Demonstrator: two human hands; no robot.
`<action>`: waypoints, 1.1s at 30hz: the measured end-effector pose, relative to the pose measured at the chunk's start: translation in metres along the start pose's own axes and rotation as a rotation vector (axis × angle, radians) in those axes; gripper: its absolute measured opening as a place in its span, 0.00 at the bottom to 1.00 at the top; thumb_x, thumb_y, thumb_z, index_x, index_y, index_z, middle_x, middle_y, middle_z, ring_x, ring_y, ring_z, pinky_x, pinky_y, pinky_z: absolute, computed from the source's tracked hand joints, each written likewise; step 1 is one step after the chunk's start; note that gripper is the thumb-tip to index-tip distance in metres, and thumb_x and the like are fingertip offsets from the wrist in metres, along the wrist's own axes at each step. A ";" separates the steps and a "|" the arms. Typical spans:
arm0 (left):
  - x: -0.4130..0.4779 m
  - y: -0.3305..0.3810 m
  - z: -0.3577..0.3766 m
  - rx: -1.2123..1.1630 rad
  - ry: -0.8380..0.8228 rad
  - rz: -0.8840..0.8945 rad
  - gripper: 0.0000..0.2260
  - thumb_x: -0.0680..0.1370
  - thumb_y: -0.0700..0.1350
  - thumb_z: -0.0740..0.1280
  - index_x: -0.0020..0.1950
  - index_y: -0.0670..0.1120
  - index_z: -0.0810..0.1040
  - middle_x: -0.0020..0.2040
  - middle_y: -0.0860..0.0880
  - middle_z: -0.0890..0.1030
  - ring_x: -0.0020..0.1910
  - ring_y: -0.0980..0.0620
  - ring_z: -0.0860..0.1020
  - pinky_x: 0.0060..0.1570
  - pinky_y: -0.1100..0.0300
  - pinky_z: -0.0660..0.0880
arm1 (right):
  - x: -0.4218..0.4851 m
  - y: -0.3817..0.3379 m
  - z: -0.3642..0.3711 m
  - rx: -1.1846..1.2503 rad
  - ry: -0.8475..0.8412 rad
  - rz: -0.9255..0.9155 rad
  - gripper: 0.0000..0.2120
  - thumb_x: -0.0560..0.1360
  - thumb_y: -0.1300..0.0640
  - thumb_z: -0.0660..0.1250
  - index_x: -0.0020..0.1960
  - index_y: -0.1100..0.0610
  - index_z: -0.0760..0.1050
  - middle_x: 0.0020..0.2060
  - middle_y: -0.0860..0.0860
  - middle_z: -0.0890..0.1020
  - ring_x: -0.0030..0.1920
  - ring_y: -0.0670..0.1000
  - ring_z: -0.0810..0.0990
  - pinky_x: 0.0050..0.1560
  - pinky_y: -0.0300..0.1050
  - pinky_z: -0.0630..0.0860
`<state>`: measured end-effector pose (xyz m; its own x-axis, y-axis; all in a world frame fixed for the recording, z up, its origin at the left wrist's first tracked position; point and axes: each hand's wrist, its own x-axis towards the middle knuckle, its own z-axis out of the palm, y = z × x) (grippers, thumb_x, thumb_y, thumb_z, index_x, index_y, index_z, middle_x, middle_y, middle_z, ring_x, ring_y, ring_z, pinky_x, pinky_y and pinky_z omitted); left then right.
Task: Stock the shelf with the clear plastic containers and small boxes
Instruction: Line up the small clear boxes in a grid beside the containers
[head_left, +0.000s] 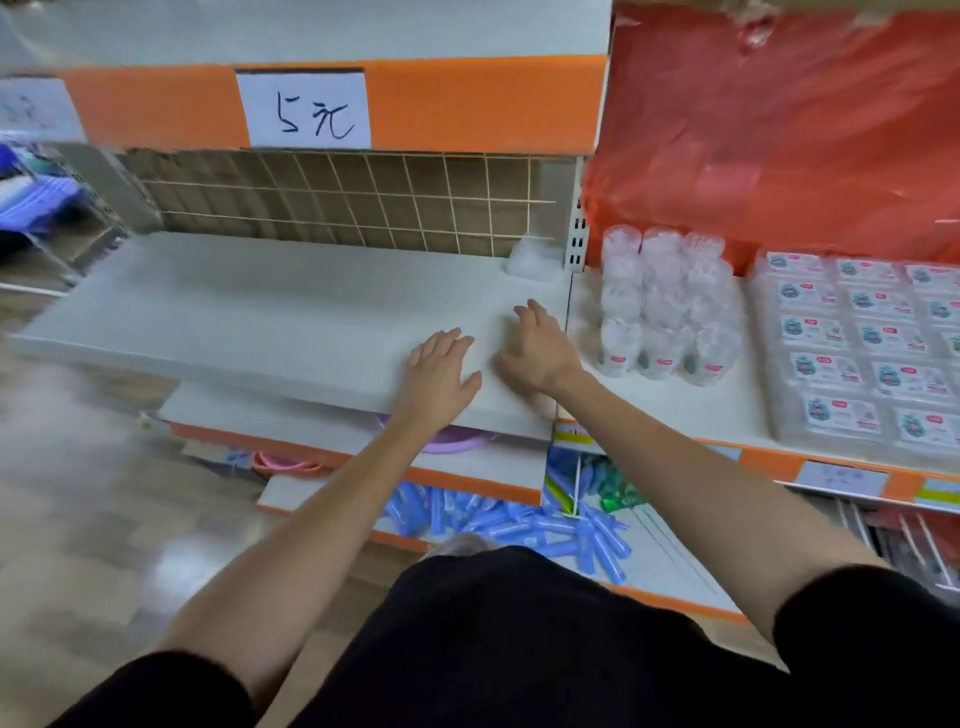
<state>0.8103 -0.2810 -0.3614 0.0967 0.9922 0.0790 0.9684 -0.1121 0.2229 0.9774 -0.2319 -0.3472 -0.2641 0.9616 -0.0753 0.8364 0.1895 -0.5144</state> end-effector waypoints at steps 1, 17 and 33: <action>0.004 -0.005 0.004 -0.002 0.002 0.011 0.24 0.80 0.52 0.62 0.75 0.46 0.66 0.77 0.47 0.63 0.76 0.47 0.59 0.72 0.54 0.53 | 0.012 -0.001 0.003 -0.039 -0.009 0.019 0.38 0.77 0.47 0.67 0.78 0.61 0.53 0.79 0.59 0.50 0.77 0.59 0.55 0.74 0.51 0.56; 0.014 -0.017 0.025 0.031 0.005 0.008 0.30 0.74 0.59 0.49 0.73 0.50 0.68 0.76 0.51 0.65 0.75 0.50 0.61 0.70 0.54 0.57 | 0.081 0.012 -0.003 -0.447 0.126 0.087 0.31 0.81 0.43 0.56 0.76 0.61 0.57 0.73 0.58 0.64 0.72 0.60 0.62 0.71 0.54 0.59; 0.003 -0.019 -0.001 -0.096 -0.152 -0.021 0.27 0.79 0.56 0.62 0.76 0.48 0.63 0.79 0.49 0.59 0.78 0.50 0.55 0.73 0.56 0.51 | -0.005 0.000 -0.012 -0.382 0.023 -0.129 0.19 0.74 0.56 0.69 0.64 0.57 0.74 0.65 0.57 0.71 0.67 0.60 0.68 0.64 0.52 0.62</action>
<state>0.7920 -0.2755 -0.3643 0.1176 0.9904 -0.0724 0.9447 -0.0891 0.3157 0.9848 -0.2345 -0.3371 -0.3711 0.9286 -0.0098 0.9167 0.3646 -0.1633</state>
